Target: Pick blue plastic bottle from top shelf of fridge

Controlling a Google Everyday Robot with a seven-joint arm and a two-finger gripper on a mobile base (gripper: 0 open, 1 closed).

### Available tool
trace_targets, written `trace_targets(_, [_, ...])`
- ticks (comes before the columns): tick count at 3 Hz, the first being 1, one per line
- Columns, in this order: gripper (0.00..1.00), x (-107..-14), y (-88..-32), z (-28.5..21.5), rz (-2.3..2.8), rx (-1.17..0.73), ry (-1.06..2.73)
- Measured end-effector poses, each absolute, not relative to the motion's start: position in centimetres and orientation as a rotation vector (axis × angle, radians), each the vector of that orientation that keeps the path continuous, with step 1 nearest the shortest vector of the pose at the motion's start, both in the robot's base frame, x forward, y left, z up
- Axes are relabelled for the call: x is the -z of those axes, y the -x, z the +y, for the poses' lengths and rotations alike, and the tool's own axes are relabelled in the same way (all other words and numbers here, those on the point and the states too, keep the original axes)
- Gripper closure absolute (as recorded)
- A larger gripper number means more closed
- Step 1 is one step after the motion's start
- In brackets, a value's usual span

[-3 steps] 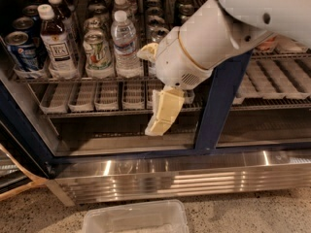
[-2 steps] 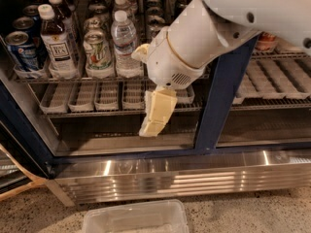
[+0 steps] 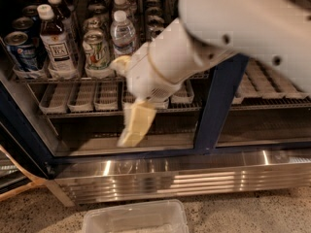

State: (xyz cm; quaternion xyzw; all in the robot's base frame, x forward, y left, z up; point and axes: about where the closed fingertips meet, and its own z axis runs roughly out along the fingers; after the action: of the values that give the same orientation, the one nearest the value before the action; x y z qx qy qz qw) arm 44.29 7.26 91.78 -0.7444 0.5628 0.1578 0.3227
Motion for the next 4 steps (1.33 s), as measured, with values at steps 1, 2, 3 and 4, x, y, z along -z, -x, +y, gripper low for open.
trace_targets(1, [0.00,-90.0,-42.4,14.5,1.270,-0.582,1.957])
trace_targets(2, [0.00,-89.4,-41.3,19.6,1.127,-0.672,1.945])
trace_targets(3, [0.00,-91.0,-41.5,22.1,1.034,-0.609,1.859])
trace_targets(4, [0.00,-92.6,-42.5,23.1,0.991,-0.537,1.773])
